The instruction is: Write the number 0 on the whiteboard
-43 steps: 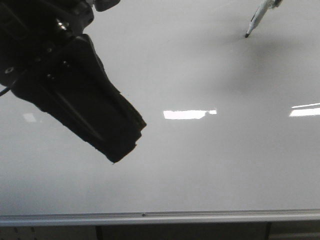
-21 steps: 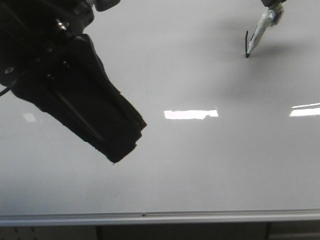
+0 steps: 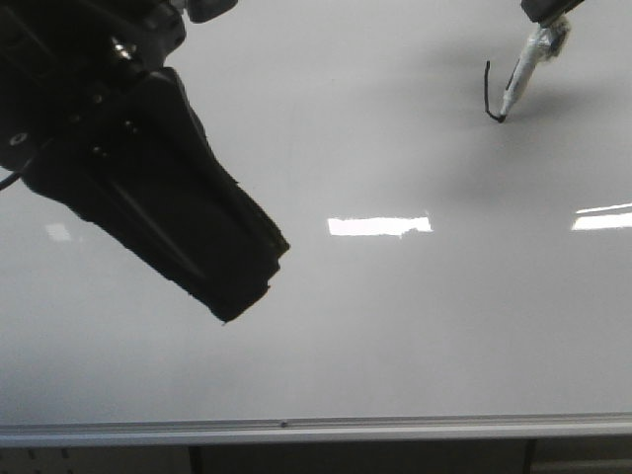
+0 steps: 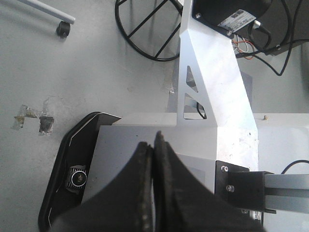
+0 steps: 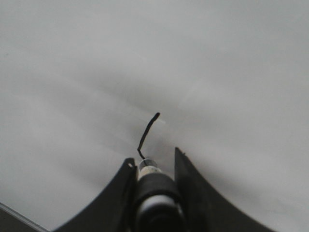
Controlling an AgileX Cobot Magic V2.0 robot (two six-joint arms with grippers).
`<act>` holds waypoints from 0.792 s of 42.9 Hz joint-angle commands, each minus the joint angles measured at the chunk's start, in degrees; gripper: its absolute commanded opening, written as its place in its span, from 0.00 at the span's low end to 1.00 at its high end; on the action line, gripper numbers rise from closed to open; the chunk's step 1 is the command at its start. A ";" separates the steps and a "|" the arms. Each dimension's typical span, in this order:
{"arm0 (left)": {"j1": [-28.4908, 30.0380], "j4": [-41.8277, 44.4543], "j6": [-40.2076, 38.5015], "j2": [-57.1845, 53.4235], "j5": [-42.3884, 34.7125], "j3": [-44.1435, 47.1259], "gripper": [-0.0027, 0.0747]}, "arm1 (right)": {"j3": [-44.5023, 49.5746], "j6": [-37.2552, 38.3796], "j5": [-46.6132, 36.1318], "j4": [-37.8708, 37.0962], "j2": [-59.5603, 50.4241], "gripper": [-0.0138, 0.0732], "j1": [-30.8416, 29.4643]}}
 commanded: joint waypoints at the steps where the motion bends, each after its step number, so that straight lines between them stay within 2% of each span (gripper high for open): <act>1: -0.29 -3.65 -0.03 -2.26 1.30 -1.58 0.01 | -2.18 0.76 -2.93 -1.44 -1.99 0.08 -0.56; 8: -0.29 -3.65 -0.03 -2.26 1.30 -1.58 0.01 | -2.18 3.12 -2.93 -4.90 -1.99 0.08 -0.56; 34: -0.29 -3.65 -0.03 -2.26 1.30 -1.58 0.01 | -2.83 6.86 -5.12 -9.33 -2.48 0.08 -1.53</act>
